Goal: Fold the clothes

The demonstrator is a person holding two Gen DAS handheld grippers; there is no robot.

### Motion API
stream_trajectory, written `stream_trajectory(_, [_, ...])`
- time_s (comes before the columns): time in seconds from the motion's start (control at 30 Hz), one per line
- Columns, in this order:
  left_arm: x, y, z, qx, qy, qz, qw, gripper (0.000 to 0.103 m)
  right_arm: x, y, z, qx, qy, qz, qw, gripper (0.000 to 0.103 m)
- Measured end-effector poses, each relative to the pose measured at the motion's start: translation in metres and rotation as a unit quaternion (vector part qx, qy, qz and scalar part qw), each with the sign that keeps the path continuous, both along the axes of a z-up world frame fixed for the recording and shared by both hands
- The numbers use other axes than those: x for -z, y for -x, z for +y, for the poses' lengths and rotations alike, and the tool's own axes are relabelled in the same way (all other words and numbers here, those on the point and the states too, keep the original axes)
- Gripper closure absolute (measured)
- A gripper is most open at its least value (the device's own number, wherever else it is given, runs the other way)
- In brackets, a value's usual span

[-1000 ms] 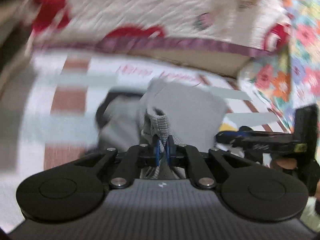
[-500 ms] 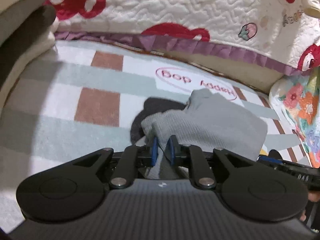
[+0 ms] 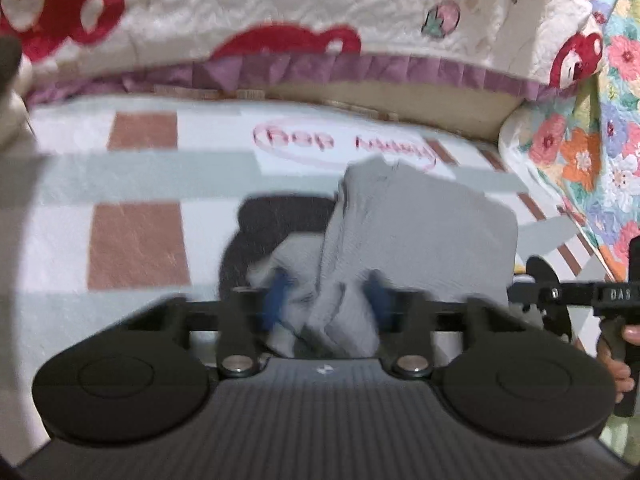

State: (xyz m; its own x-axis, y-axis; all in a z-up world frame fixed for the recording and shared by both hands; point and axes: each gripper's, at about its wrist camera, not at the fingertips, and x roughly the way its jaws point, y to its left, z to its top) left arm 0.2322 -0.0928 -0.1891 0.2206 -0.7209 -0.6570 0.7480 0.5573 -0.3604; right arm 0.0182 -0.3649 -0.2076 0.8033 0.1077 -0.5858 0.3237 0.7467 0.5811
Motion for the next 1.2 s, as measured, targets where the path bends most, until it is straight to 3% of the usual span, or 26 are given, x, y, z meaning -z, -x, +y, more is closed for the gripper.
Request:
stream_trajectory(0.03, [-0.007, 0.006, 0.004, -0.001, 0.006, -0.007, 1.0000, 0.100, 0.003, -0.001, -0.002, 0.005, -0.012, -0.004, 1.000, 0.037])
stream_trajectory(0.13, [-0.030, 0.024, 0.017, -0.010, 0.024, -0.028, 0.9992, 0.100, 0.004, -0.010, -0.009, 0.002, -0.008, -0.017, 1.000, 0.039])
stream_trajectory(0.17, [-0.029, 0.026, 0.020, -0.018, 0.020, -0.023, 0.9994, 0.100, 0.003, -0.014, -0.011, -0.004, 0.005, -0.021, 1.000, 0.047])
stream_trajectory(0.2, [-0.024, 0.026, 0.022, -0.027, 0.012, -0.013, 0.9995, 0.100, 0.002, -0.018, -0.013, -0.010, 0.018, -0.025, 0.999, 0.060])
stream_trajectory(0.27, [-0.007, 0.025, 0.019, -0.048, -0.038, -0.036, 0.9975, 0.101, -0.001, -0.026, -0.018, -0.021, 0.043, -0.034, 0.998, 0.073])
stream_trajectory(0.33, [0.001, 0.027, 0.018, -0.073, -0.084, -0.097, 0.9890, 0.099, -0.005, -0.033, -0.019, -0.027, 0.073, -0.036, 0.996, 0.078])
stream_trajectory(0.37, [0.001, 0.025, 0.022, -0.086, -0.090, -0.103, 0.9869, 0.098, -0.008, -0.035, -0.017, -0.020, 0.091, -0.033, 0.995, 0.080])
stream_trajectory(0.43, [-0.002, 0.012, 0.040, -0.107, -0.034, -0.042, 0.9927, 0.095, -0.011, -0.035, -0.015, 0.003, 0.119, -0.028, 0.992, 0.083])
stream_trajectory(0.5, [-0.005, -0.001, 0.056, -0.110, 0.041, 0.042, 0.9922, 0.076, -0.009, -0.034, -0.017, 0.018, 0.118, -0.012, 0.993, 0.079])
stream_trajectory(0.53, [-0.004, -0.006, 0.062, -0.110, 0.068, 0.080, 0.9884, 0.057, -0.008, -0.033, -0.019, 0.022, 0.115, -0.006, 0.993, 0.076])
stream_trajectory(0.57, [-0.004, -0.011, 0.065, -0.112, 0.082, 0.106, 0.9846, 0.054, -0.008, -0.029, -0.020, 0.028, 0.104, -0.003, 0.994, 0.067])
stream_trajectory(0.67, [0.000, -0.014, 0.075, -0.125, 0.115, 0.160, 0.9723, 0.051, -0.004, -0.015, -0.024, 0.043, 0.028, -0.004, 0.999, 0.051])
stream_trajectory(0.77, [0.013, -0.012, 0.081, -0.141, 0.127, 0.223, 0.9562, 0.041, 0.011, -0.001, -0.019, 0.042, -0.083, -0.009, 0.996, 0.048])
stream_trajectory(0.87, [0.019, -0.004, 0.074, -0.147, 0.079, 0.212, 0.9629, 0.039, 0.024, 0.002, -0.001, 0.024, -0.143, 0.004, 0.989, 0.047])
stream_trajectory(1.03, [0.036, -0.005, 0.064, -0.169, 0.127, 0.229, 0.9503, 0.038, 0.033, -0.010, 0.025, 0.000, -0.163, -0.009, 0.987, 0.038])
stream_trajectory(1.1, [0.036, -0.005, 0.057, -0.167, 0.133, 0.221, 0.9515, 0.038, 0.032, -0.018, 0.029, -0.003, -0.165, -0.019, 0.986, 0.029])
stream_trajectory(1.13, [0.031, -0.001, 0.052, -0.162, 0.122, 0.204, 0.9579, 0.041, 0.032, -0.024, 0.029, -0.011, -0.165, -0.021, 0.986, 0.030])
stream_trajectory(1.17, [0.025, 0.005, 0.047, -0.154, 0.105, 0.181, 0.9656, 0.051, 0.030, -0.030, 0.028, -0.027, -0.160, -0.025, 0.986, 0.041])
stream_trajectory(1.2, [0.018, 0.011, 0.042, -0.147, 0.089, 0.157, 0.9725, 0.057, 0.024, -0.034, 0.026, -0.047, -0.140, -0.025, 0.989, 0.067])
